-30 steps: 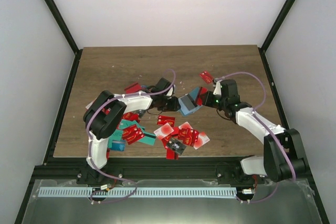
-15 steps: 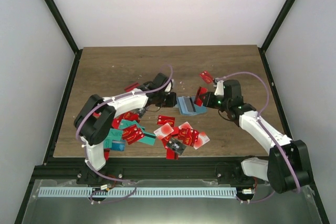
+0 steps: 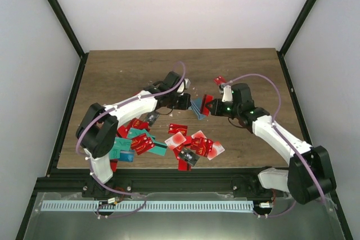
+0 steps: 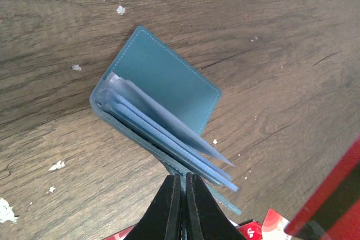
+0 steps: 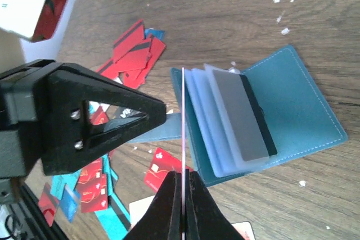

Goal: Put the credit cards into the card holder

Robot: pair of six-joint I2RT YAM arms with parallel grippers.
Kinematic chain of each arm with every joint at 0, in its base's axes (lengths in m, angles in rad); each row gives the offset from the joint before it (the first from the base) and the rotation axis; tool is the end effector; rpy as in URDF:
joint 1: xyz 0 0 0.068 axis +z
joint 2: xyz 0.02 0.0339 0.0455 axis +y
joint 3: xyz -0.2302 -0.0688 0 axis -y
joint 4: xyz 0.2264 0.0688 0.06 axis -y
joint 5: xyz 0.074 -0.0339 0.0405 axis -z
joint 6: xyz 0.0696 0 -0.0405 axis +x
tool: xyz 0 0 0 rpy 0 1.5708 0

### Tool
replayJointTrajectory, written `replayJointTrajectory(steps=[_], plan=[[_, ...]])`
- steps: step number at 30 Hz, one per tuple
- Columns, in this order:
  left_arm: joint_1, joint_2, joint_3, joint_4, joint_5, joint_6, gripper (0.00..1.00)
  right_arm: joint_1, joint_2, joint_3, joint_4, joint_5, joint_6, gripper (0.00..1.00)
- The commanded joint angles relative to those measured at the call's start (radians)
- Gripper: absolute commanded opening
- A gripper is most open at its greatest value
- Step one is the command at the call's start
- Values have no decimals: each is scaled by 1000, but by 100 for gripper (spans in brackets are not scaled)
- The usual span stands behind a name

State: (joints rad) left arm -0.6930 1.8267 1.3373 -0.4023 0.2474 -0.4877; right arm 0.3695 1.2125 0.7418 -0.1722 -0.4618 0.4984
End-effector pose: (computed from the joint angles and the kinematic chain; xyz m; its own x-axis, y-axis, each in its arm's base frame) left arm 0.2931 -0.2656 0.1726 -0.8746 0.1357 -0.4656 0.3712 0.8051 -0.4627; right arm 0.2474 0.1291 0.1982 -0.8046 0.1473 -0.5753 -0.3088 0.7236 0.6172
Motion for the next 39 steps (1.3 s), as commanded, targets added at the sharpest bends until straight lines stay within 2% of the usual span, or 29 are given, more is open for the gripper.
replayJointTrajectory(steps=[1,7,12,25,39], plan=[[-3,24,6,-11,0,31,4,8,61,60,8,39,-40,1],[-3,20,5,-13,-6,42,4,23,129,120,12,25,-75,1],[-2,15,1,-17,-14,53,4,34,174,143,4,82,-107,1],[-2,19,12,-30,-18,66,4,85,248,151,10,114,-143,1],[-2,-7,9,-48,-16,89,4,126,296,208,-46,336,-176,1]])
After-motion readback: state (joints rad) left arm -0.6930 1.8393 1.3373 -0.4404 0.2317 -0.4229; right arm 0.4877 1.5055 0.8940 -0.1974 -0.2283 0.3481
